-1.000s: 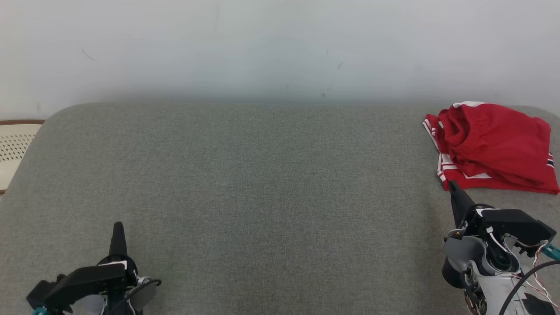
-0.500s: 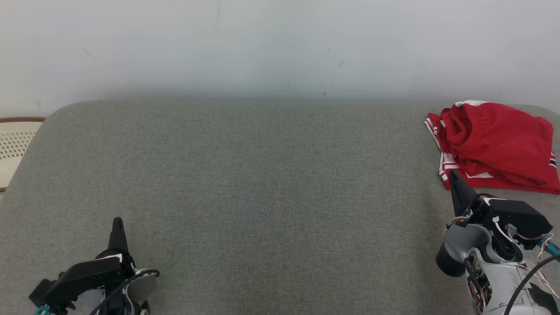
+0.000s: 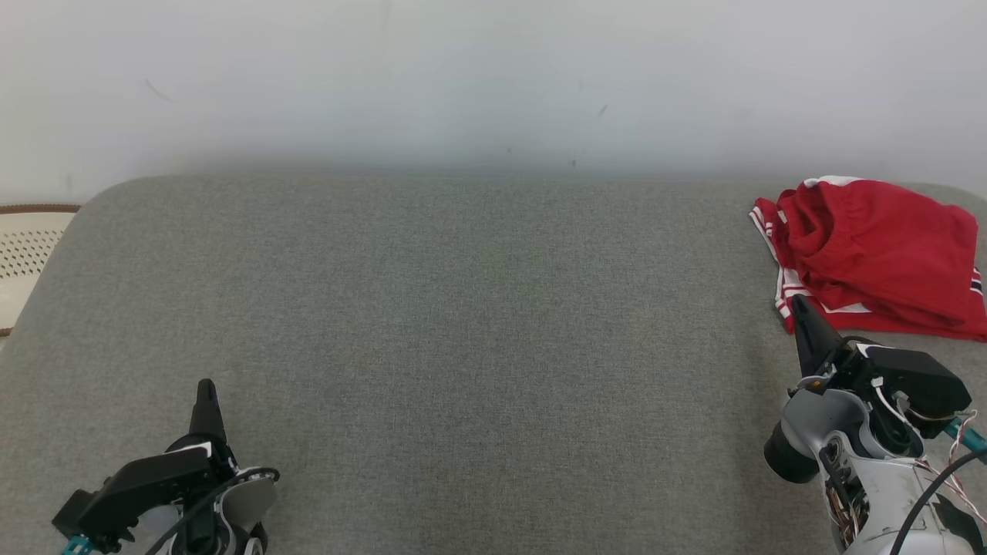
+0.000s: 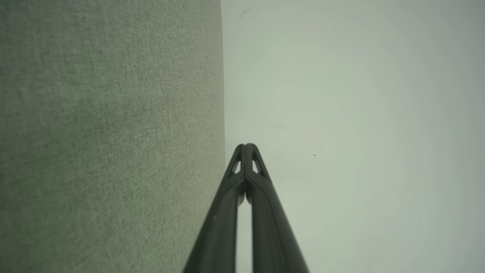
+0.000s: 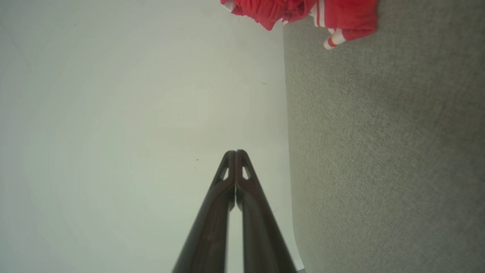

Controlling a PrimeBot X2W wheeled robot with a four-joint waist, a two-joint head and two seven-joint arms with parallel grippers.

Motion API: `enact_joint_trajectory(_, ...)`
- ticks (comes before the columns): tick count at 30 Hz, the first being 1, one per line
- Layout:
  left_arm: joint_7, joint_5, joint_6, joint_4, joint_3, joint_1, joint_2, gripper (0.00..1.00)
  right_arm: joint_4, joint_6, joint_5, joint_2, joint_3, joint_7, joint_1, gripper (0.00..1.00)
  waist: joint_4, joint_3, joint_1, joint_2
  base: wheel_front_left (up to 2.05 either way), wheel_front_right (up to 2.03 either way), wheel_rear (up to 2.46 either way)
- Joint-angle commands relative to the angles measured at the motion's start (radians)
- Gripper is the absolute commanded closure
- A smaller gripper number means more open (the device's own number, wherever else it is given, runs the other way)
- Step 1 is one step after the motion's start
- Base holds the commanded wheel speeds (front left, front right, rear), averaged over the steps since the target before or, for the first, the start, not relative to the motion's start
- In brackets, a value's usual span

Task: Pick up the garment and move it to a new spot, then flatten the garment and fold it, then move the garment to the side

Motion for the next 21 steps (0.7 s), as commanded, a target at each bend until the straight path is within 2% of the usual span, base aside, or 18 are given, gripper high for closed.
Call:
enact_joint_trajectory(1, 0.005, -0.002, -0.003, 0.003, 0.002, -0.001, -0.001, 1.00, 0.002, 0.000, 0.006, -0.005, 0.001, 0.005, -0.003, 1.00, 0.000, 0.000, -0.0001, -0.0001, 0.00, 0.00, 0.00)
enact_joint_trajectory(21, 0.005, -0.002, -0.003, 0.003, 0.002, -0.001, -0.001, 1.00, 0.002, 0.000, 0.004, -0.004, -0.001, 0.005, -0.003, 1.00, 0.000, 0.000, -0.0001, -0.0001, 0.00, 0.00, 0.00)
